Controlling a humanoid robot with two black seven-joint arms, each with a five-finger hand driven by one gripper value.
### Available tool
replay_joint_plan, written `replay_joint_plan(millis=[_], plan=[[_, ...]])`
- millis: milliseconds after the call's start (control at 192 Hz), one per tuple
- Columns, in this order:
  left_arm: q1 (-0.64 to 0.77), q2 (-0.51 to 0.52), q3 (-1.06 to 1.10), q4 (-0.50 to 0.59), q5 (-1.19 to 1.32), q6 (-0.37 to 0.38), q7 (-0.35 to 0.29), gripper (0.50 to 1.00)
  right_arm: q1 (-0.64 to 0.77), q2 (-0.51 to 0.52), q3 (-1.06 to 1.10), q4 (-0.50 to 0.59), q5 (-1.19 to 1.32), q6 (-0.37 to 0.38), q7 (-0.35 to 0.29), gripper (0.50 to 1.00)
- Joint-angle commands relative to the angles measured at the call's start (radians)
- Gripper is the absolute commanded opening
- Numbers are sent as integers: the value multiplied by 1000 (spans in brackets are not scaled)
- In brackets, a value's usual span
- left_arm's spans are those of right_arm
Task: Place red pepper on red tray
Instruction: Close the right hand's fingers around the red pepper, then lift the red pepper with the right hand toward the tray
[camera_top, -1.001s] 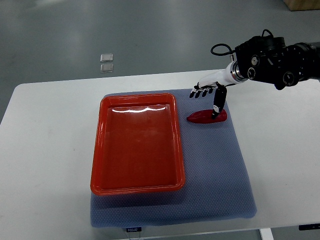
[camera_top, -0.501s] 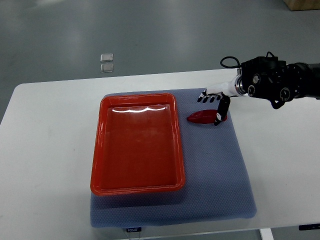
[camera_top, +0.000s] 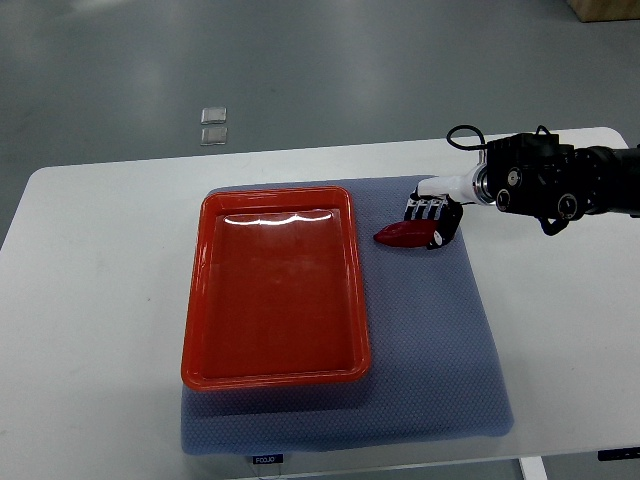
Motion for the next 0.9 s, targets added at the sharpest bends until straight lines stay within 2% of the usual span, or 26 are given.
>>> replay_joint_plan(millis=[0, 47, 261, 349, 370, 375, 605, 897], plan=[[0, 0, -1, 0, 0, 0, 0, 1000, -4, 0, -4, 1, -1, -5, -2, 642], [0, 0, -1, -1, 0, 0, 0, 1000, -7, 0, -5, 1, -3, -5, -2, 615], [0, 0, 1, -1, 0, 0, 0, 1000, -18, 1, -7, 0, -20, -20, -1, 578], [0, 0, -1, 0, 1, 0, 0, 1000, -18, 1, -7, 1, -40, -20, 1, 541], [0, 0, -1, -1, 0, 0, 0, 1000, -18, 0, -7, 0, -43, -20, 2, 519], [0, 0, -1, 0, 0, 0, 0, 1000, -16, 0, -7, 1, -43, -20, 2, 501], [0, 0, -1, 0, 0, 0, 0, 1000, 4, -17, -8, 1, -44, 9, 7, 500], [0, 0, -1, 0, 0, 0, 0, 1000, 156, -58, -7, 7, -43, 117, 10, 500]])
